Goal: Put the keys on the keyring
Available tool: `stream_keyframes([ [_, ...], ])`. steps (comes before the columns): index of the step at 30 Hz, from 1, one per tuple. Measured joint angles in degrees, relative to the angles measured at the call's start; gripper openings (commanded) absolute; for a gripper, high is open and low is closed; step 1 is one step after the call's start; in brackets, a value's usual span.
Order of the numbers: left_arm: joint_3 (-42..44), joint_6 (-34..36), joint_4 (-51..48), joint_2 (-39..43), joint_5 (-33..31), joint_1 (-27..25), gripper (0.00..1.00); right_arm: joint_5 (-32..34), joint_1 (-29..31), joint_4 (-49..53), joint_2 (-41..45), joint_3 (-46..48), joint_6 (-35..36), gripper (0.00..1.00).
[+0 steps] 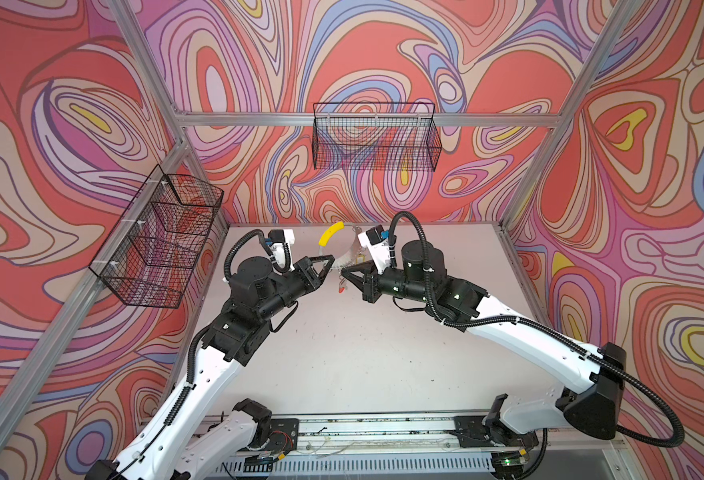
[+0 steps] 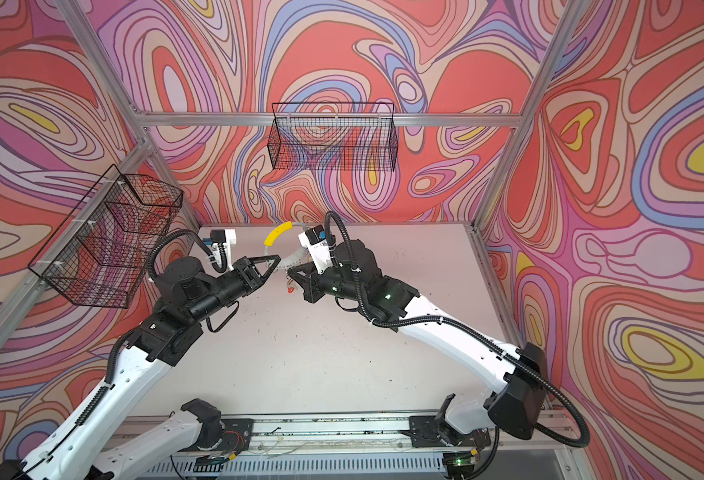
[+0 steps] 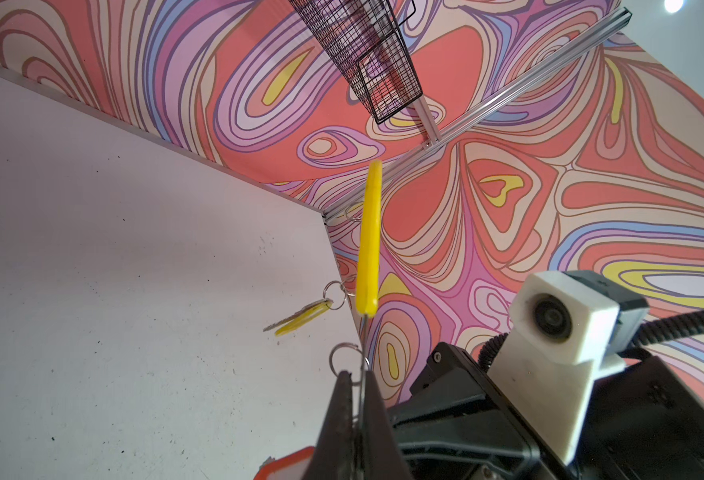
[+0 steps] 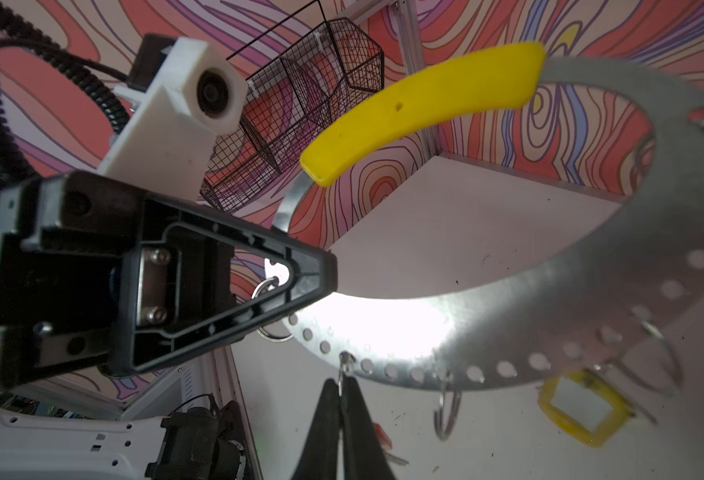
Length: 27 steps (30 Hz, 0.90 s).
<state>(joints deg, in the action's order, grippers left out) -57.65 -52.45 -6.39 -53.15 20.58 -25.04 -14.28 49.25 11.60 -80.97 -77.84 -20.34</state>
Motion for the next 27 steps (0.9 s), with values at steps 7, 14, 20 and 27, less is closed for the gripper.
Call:
stream_keyframes([
  [7, 2.45, -0.33, 0.79, -0.17, 3.41, 2.51, 0.47, 0.2, -0.07, 5.68, -0.61, -3.21, -5.81, 0.0],
  [14, 4.74, -1.92, 1.84, -0.09, 8.33, 5.81, 0.51, -0.46, -1.44, 7.26, -0.96, -2.4, -11.47, 0.0],
  [20, 5.7, -0.74, -0.37, 2.03, 13.75, 7.23, 0.46, -1.03, -3.87, 7.21, -2.36, -0.76, -16.74, 0.0],
  [27, 5.75, 4.22, -8.11, 4.98, 19.8, 7.26, 0.45, 0.04, -4.42, 8.37, -3.96, -0.5, -22.67, 0.0],
])
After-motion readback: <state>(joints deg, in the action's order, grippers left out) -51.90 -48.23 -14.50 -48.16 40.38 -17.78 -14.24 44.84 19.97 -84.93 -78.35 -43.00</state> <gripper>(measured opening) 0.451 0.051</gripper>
